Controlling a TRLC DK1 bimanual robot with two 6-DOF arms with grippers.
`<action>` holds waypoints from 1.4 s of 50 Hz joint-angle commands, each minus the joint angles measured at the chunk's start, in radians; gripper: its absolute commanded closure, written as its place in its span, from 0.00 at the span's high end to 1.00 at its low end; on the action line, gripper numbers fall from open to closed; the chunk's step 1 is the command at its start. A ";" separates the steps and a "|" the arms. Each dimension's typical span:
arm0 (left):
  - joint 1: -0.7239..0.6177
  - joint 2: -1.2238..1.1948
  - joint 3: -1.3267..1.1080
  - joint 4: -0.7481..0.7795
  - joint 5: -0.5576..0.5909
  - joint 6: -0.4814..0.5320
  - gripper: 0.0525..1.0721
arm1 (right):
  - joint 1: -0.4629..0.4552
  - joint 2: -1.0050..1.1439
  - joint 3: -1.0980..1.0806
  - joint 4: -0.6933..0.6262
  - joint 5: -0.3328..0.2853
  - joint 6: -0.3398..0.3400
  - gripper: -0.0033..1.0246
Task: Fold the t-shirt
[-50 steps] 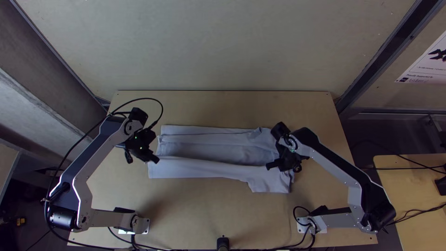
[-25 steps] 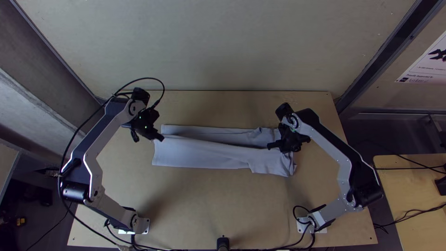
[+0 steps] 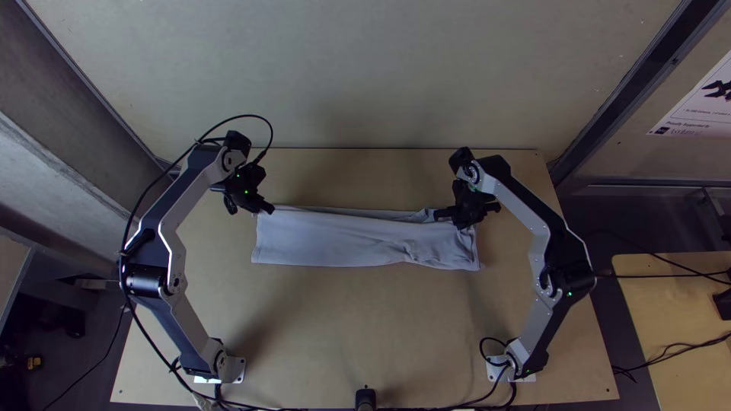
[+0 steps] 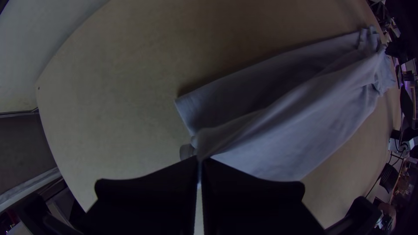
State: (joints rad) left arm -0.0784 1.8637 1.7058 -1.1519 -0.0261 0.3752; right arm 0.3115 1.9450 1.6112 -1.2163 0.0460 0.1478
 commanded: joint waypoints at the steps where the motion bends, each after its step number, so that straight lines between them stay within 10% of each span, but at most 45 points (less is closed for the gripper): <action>1: 0.005 0.035 0.017 0.011 -0.001 -0.004 0.04 | -0.020 0.058 0.038 0.018 0.022 -0.016 0.03; 9: -0.001 0.069 0.006 0.026 -0.006 -0.015 0.56 | -0.054 0.106 0.064 0.104 0.046 -0.019 0.04; 16: -0.004 0.072 -0.018 0.032 0.002 -0.016 0.95 | -0.057 0.135 0.092 0.115 0.083 -0.057 0.45; 24: 0.006 0.020 -0.063 0.127 0.043 -0.019 0.95 | -0.060 0.117 0.101 0.083 0.146 -0.060 0.98; 45: 0.180 -0.101 -0.143 0.146 0.330 -0.061 0.95 | -0.106 -0.029 0.194 0.054 0.187 0.009 0.97; 70: 0.388 -0.141 -0.394 0.224 0.730 -0.071 0.95 | -0.173 -0.120 0.381 0.054 0.028 0.102 0.97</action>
State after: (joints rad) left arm 0.2924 1.7405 1.3773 -0.9463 0.6533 0.3126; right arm 0.1528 1.8572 1.9385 -1.1530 0.0906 0.2138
